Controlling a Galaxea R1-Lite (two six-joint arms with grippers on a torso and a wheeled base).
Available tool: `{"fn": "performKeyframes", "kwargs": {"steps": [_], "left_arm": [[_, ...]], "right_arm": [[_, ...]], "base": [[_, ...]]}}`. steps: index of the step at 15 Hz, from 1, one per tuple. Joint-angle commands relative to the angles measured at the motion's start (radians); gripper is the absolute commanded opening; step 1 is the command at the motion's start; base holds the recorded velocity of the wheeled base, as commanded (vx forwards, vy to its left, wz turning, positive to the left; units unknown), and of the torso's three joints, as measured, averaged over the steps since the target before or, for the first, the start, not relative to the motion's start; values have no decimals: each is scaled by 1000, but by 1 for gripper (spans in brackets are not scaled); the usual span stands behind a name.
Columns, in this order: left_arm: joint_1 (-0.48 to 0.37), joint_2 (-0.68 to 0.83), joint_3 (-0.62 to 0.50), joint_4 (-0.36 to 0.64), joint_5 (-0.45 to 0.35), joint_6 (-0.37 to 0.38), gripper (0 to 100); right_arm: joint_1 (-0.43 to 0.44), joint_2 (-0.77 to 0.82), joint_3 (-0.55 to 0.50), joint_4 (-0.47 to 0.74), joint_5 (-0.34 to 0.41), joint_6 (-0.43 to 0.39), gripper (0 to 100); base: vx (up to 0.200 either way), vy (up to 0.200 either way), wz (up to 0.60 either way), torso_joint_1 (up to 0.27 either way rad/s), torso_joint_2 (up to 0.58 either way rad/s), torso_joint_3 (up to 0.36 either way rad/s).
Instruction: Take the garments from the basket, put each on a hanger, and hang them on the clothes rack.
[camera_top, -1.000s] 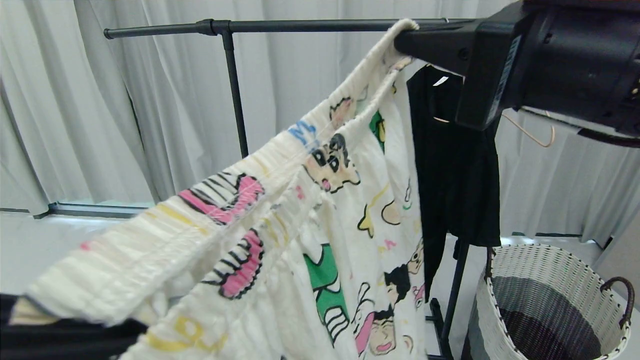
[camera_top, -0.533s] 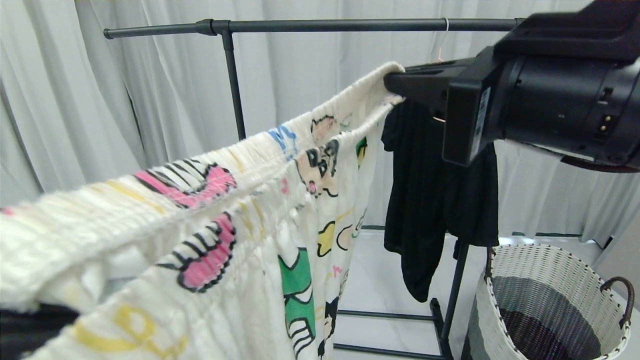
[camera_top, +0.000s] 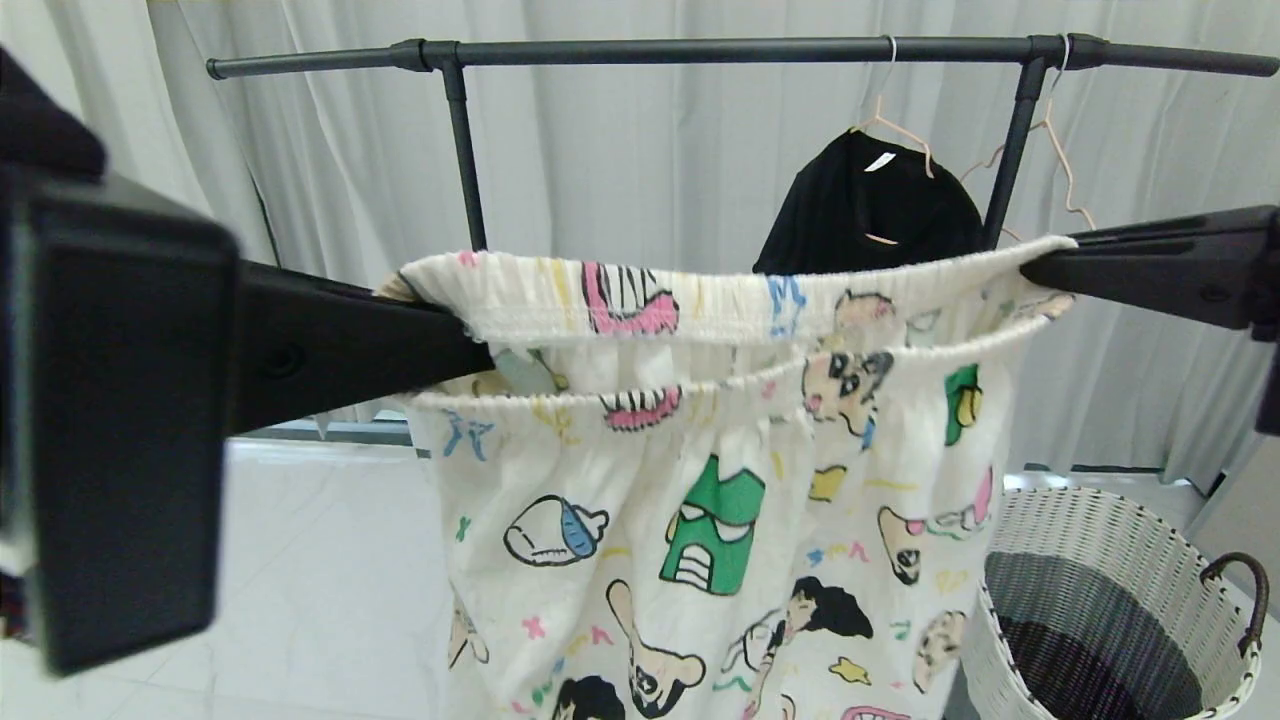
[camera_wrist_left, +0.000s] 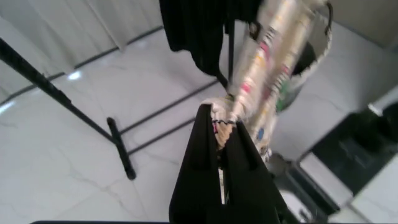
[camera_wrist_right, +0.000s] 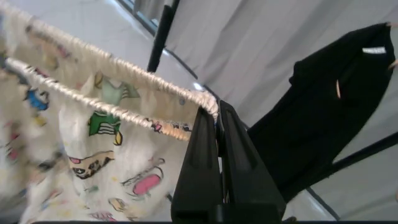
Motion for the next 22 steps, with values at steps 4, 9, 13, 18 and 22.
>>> {"fn": "performKeyframes", "kwargs": {"steps": [4,9,13,18,22], "left_arm": [[103,66,-22,-11,50,82,0],[104,69,-40,-11,50,81,0],[112,84,-42,-11,67,81,0],[132,89,-42,-11,95,81,0],[167,89,-40,-11,130,82,0]], "right_arm": [[38,-84,82,4,5,-13,0],[34,-87,102,1,3,-9,0],[38,-98,114,1,7,-12,100],[76,-225,233,1,59,-15,100],[74,-294,251,-11,60,-13,100]], "base": [[0,0,0,0,0,0],[0,0,0,0,0,0],[0,0,0,0,0,0],[0,0,0,0,0,0],[0,0,0,0,0,0]]}}
